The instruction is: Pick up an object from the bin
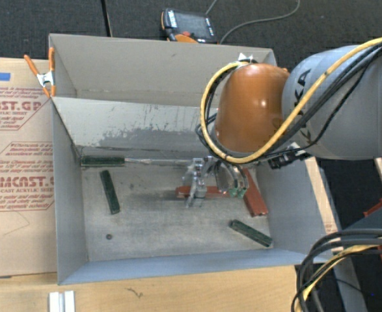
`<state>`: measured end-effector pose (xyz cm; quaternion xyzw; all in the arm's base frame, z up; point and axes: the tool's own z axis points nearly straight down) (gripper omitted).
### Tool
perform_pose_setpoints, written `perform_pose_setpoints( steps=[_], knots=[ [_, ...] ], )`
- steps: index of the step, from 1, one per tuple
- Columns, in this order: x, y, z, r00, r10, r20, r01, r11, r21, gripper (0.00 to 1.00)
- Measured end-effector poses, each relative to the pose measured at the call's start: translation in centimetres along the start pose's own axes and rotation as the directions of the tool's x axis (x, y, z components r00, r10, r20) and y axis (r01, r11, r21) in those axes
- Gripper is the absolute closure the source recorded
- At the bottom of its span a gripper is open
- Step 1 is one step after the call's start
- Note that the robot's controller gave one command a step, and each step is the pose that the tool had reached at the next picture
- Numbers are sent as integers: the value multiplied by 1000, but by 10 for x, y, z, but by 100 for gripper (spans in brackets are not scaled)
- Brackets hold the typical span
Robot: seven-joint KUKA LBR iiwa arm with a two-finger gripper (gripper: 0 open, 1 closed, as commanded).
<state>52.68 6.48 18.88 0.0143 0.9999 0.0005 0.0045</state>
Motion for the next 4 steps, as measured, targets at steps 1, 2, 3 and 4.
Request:
perform_pose_setpoints(
  steps=[1, 2, 3, 4],
  knots=[
    [2, 0, 5, 1000, 0, -9, 0, 1000, 1, 0],
    [47, -6, 113, 999, -28, -15, 28, 1000, 1, 0],
    [44, -6, 110, 1000, -28, -10, 28, 1000, 0, 100],
    [19, -4, -23, 1000, -24, 1, 24, 1000, -1, 100]
  ],
)
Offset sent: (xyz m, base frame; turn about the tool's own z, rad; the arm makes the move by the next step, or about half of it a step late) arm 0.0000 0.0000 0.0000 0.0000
